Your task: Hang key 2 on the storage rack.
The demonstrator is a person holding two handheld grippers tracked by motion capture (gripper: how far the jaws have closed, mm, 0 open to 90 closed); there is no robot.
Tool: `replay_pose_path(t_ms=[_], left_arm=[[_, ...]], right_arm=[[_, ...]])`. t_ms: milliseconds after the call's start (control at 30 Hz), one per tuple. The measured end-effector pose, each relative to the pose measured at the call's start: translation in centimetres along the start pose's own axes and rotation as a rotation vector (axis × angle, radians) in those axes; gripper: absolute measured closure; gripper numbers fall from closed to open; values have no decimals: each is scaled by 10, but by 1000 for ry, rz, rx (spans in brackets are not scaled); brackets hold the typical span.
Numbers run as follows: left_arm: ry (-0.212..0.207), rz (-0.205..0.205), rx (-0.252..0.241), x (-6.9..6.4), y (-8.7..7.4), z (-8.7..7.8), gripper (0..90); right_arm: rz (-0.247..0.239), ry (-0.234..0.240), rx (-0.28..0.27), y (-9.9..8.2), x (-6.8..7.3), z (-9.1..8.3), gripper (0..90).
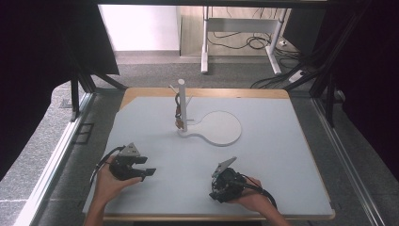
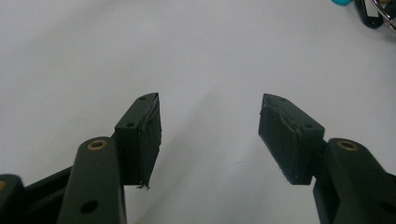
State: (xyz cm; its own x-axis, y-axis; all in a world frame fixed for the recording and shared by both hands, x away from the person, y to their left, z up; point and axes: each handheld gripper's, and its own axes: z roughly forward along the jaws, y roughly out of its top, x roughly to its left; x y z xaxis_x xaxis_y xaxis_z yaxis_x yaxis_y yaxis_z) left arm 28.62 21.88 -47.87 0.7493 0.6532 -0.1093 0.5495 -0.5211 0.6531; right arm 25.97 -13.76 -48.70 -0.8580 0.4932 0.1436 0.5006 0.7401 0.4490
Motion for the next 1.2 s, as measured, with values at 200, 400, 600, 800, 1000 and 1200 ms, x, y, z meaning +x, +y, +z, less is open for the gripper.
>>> replay_pose_path(t_ms=[200,400,600,800,1000,1200], left_arm=[[2,-7,-14,2,-1,-5,395],[-13,-25,-25,4,-4,-4,396],[-6,-38,-32,8,-7,-7,398],[-4,-41,-29,8,-8,-6,399],[1,-45,-30,10,-9,-8,399],[1,-50,-35,10,-10,-8,399]], right_arm=[[15,1,0,6,-1,5,613],[23,-13,2,9,0,7,643],[42,-41,6,12,0,8,714],[66,-58,18,13,-1,8,794],[95,-41,36,12,-6,6,858],[105,-7,39,11,-12,3,874]])
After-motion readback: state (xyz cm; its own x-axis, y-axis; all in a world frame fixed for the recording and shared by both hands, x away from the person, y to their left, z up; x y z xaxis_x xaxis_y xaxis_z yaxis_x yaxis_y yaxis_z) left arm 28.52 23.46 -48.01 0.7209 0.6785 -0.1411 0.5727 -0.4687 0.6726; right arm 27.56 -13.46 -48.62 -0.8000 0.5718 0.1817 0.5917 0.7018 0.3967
